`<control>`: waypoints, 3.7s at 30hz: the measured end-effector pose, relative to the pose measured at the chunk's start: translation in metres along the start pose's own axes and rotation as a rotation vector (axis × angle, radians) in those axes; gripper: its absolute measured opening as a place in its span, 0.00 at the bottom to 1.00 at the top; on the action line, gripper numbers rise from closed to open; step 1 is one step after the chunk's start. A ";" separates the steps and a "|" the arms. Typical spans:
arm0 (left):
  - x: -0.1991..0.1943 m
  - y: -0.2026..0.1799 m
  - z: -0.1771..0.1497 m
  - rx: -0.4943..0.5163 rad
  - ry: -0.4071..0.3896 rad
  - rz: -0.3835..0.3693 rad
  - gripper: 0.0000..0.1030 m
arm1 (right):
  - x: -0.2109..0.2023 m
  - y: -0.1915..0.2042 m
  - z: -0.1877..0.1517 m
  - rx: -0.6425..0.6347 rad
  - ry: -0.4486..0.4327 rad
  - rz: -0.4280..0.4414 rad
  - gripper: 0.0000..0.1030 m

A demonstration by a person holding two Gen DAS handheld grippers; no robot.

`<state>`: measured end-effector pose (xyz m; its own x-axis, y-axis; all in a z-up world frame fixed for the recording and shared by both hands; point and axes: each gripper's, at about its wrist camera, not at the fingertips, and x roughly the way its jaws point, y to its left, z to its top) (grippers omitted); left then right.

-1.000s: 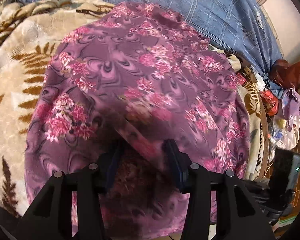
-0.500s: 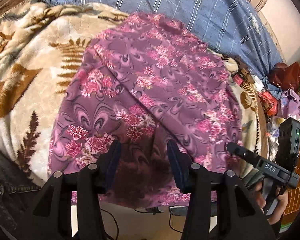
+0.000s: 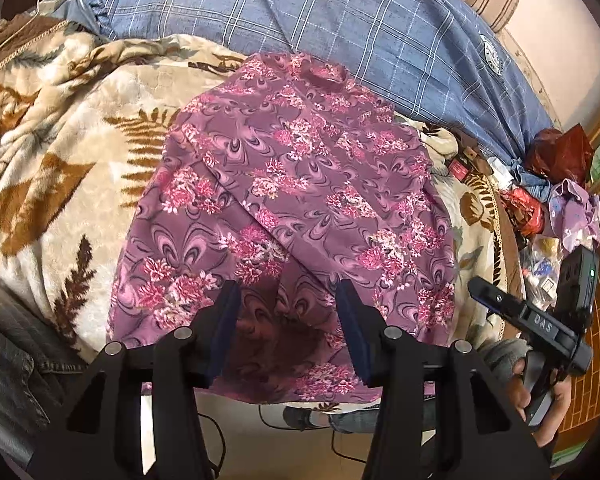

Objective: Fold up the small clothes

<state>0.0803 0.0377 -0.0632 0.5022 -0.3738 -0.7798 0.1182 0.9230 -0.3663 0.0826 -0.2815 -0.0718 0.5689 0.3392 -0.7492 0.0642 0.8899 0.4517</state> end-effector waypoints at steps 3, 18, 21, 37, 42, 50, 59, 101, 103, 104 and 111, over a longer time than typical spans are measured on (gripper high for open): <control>0.003 -0.010 -0.004 0.009 0.008 -0.024 0.46 | -0.006 -0.009 -0.005 0.009 -0.007 -0.017 0.53; 0.012 -0.044 -0.016 0.095 0.045 -0.050 0.47 | -0.013 -0.052 -0.009 0.114 -0.007 -0.139 0.53; 0.012 -0.047 -0.018 0.104 0.049 -0.054 0.47 | -0.016 -0.049 -0.011 0.107 0.002 -0.141 0.53; 0.005 -0.050 -0.023 0.107 0.037 -0.068 0.47 | 0.031 -0.043 -0.021 0.063 0.193 -0.209 0.06; 0.007 -0.055 -0.029 0.125 0.043 -0.074 0.47 | 0.004 -0.050 -0.020 0.134 0.134 -0.131 0.00; 0.018 -0.078 -0.041 0.190 0.071 -0.092 0.47 | -0.010 -0.046 -0.013 0.097 0.095 -0.067 0.07; 0.017 -0.088 -0.043 0.219 0.070 -0.060 0.48 | 0.004 -0.043 0.002 0.075 0.094 -0.040 0.57; 0.056 -0.094 -0.072 0.254 0.155 -0.228 0.50 | 0.024 -0.069 -0.027 0.156 0.211 0.126 0.23; 0.056 -0.095 -0.073 0.260 0.158 -0.233 0.50 | 0.042 -0.049 -0.030 0.065 0.277 0.041 0.21; 0.056 -0.096 -0.073 0.263 0.160 -0.236 0.50 | 0.048 -0.047 -0.031 0.048 0.290 -0.017 0.16; 0.055 -0.099 -0.076 0.280 0.162 -0.239 0.50 | 0.032 -0.056 -0.028 0.096 0.218 -0.033 0.18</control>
<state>0.0314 -0.0811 -0.1088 0.2933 -0.5700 -0.7675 0.4559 0.7891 -0.4118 0.0737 -0.3122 -0.1346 0.3755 0.3776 -0.8464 0.1632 0.8720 0.4615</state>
